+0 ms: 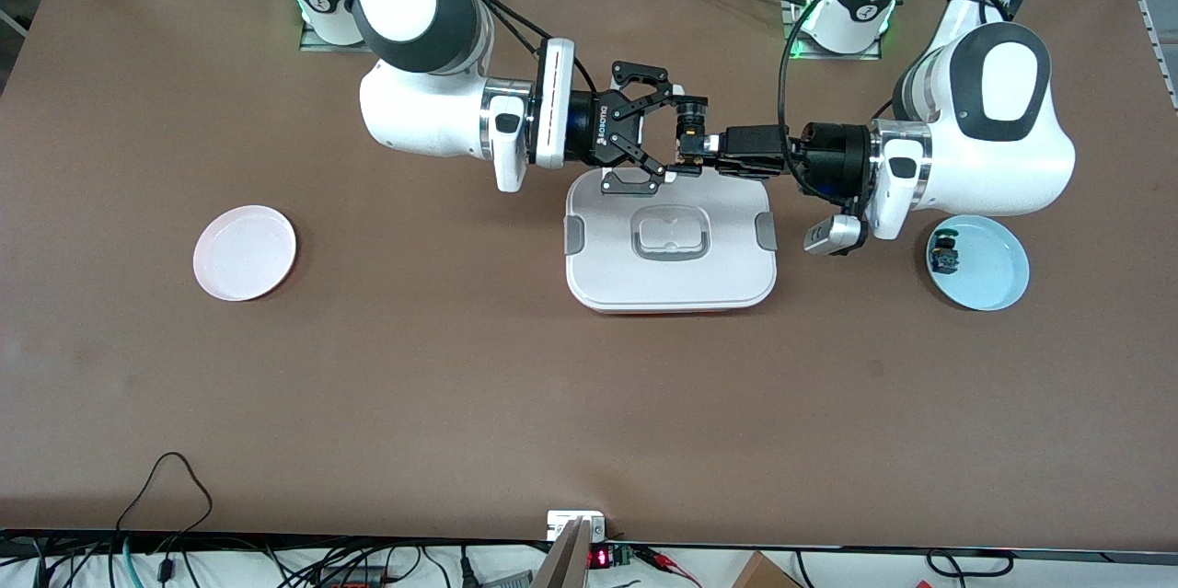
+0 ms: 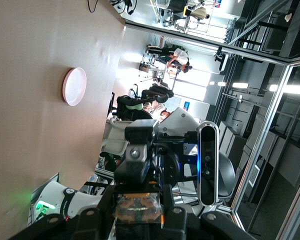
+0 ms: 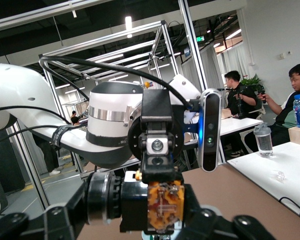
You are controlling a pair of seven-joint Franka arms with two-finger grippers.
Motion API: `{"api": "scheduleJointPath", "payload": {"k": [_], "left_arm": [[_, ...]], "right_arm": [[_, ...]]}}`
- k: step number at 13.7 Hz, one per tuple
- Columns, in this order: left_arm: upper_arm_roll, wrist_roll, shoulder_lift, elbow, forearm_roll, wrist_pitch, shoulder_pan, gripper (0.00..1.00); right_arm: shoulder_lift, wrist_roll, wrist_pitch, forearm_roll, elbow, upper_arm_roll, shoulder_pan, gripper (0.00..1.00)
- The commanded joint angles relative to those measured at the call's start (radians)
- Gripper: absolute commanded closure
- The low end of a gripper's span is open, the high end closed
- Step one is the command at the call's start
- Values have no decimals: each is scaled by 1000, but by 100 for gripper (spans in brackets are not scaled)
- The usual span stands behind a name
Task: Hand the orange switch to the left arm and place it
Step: 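Open the right gripper while the left gripper pulls the switch away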
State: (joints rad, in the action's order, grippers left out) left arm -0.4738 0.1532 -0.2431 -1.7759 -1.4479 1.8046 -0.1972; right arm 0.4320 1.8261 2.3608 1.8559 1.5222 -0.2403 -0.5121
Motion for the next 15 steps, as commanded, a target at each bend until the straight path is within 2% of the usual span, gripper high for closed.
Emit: {"api": "scheduleJointPath", "payload": {"k": [1,5,10,11,13,15], "left_arm": [[-2,-11,4,-4,-9,-45,-33,100],[4,-18,1,-8,9,-140,-102,100],[4,-21,-1,0,252,-324,-283,100],[4,-17,-1,3,323,-364,-325,100],[4,-15,4,21,470,-433,-407,100],[3,-11,5,56,675,-490,-452,100]], "right_arm": [[-2,42,8,63,-7,9,-5,0],[-4,42,5,65,-1,10,1,0],[-53,15,-3,62,61,41,40,0],[-59,13,-41,59,73,53,52,0],[-62,12,-188,49,107,123,61,0],[-71,9,-332,7,134,206,61,0]]}}
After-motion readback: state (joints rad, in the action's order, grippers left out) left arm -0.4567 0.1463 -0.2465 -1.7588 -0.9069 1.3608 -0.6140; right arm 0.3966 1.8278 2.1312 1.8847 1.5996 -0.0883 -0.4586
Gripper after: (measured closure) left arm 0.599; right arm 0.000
